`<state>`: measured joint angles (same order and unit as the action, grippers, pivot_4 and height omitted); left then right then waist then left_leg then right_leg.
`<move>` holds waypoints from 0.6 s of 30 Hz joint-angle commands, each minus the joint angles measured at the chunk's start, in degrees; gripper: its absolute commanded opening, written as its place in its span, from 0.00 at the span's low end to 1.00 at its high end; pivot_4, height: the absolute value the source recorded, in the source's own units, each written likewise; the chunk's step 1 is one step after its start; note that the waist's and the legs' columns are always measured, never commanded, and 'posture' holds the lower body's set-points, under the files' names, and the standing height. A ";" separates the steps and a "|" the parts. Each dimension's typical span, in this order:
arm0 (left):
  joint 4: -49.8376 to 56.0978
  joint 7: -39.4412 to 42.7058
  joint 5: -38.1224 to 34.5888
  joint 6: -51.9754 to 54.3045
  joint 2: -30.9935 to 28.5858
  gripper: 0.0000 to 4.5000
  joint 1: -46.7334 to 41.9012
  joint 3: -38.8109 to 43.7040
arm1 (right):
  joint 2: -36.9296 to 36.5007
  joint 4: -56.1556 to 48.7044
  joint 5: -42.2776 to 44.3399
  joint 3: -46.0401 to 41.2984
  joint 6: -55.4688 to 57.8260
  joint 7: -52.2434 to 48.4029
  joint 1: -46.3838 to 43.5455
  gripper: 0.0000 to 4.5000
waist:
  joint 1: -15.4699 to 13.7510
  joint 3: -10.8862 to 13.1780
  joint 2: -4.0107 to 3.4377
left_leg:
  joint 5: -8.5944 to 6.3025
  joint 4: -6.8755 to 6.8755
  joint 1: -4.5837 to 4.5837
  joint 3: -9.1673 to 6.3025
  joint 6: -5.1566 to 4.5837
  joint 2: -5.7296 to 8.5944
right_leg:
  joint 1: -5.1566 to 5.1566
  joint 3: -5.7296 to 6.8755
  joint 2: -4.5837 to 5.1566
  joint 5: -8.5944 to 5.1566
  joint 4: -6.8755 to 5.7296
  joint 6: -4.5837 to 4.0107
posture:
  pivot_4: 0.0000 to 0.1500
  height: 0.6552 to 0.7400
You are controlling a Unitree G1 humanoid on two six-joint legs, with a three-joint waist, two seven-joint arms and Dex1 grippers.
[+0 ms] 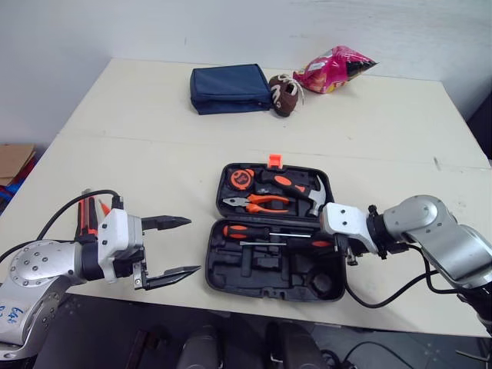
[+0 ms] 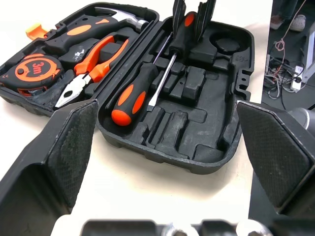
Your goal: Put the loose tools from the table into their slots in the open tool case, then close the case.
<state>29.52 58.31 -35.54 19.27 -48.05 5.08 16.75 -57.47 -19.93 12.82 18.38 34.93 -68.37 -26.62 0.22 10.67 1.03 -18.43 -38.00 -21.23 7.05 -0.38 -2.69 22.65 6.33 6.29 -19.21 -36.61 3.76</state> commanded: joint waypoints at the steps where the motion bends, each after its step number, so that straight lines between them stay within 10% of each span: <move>1: 0.22 0.15 0.08 -0.81 0.17 1.00 0.07 0.62 | 0.23 -0.75 -0.73 0.20 0.93 0.10 1.10 0.23 | 0.01 0.00 0.00 | 0.00 0.00 0.00 0.00 0.00 0.00 | 0.00 0.00 0.00 0.00 0.00 0.00 | 1.00 1.00; 5: 0.12 0.22 0.02 -0.89 0.16 1.00 0.27 0.81 | 0.22 -0.95 -0.36 -0.41 1.75 0.32 1.49 0.23 | 0.01 0.00 0.00 | 0.00 0.00 0.01 0.00 0.00 0.00 | -0.02 0.00 0.00 0.00 0.00 0.00 | 1.00 1.00; 12: -0.36 0.28 -0.01 -1.19 0.32 1.00 0.68 1.10 | -1.01 -0.61 0.48 -3.09 -1.61 -2.53 1.70 0.94 | 0.10 -0.01 0.01 | -0.01 0.00 0.06 -0.02 0.00 -0.01 | -0.08 0.02 0.00 0.00 0.04 0.00 | 1.00 1.00; 18: -0.61 0.55 -0.35 -1.45 0.31 1.00 2.08 2.12 | -4.07 1.86 5.37 -10.54 -4.19 -8.11 -0.09 0.94 | 0.16 0.02 -0.03 | -0.01 0.01 0.03 -0.02 -0.01 0.00 | -0.05 0.02 0.00 0.00 0.04 0.00 | 1.00 1.00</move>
<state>28.39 58.53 -35.52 18.67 -47.94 7.08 17.07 -60.95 -17.88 16.27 11.08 32.41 -75.16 -25.71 0.38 10.69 1.00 -18.44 -38.00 -21.19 7.03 -0.39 -2.70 22.60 6.35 6.28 -19.21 -36.57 3.76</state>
